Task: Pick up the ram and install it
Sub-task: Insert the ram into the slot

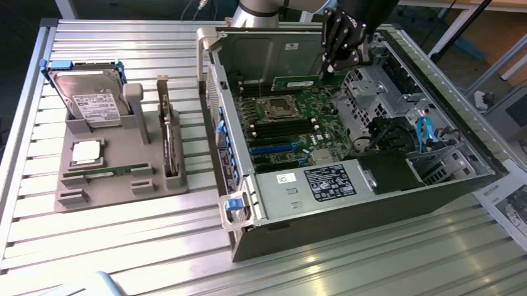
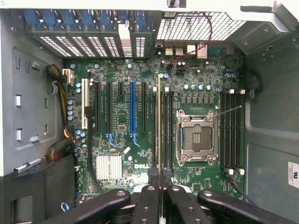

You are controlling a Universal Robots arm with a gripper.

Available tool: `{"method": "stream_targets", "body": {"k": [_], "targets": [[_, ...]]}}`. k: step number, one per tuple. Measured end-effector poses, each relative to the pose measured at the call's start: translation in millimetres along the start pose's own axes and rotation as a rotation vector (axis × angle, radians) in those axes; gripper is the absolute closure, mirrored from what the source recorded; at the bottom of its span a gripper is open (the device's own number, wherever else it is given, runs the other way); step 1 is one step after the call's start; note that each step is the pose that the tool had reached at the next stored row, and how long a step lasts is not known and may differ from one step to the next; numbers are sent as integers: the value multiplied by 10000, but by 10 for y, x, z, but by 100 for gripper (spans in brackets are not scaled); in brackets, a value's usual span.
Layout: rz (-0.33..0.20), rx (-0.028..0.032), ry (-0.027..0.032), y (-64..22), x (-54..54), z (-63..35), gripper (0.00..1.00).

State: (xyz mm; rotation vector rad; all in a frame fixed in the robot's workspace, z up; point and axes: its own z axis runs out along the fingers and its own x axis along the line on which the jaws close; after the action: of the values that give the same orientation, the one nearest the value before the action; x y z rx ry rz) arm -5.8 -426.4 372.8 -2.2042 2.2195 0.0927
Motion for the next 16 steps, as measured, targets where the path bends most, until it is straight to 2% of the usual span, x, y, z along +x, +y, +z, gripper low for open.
{"method": "stream_targets", "body": {"k": [6,11,16], "targets": [[0,1,-3,0,0,5,88],[1,2,-43,-3,5,114,88],[11,2,-52,-7,9,213,88]]}}
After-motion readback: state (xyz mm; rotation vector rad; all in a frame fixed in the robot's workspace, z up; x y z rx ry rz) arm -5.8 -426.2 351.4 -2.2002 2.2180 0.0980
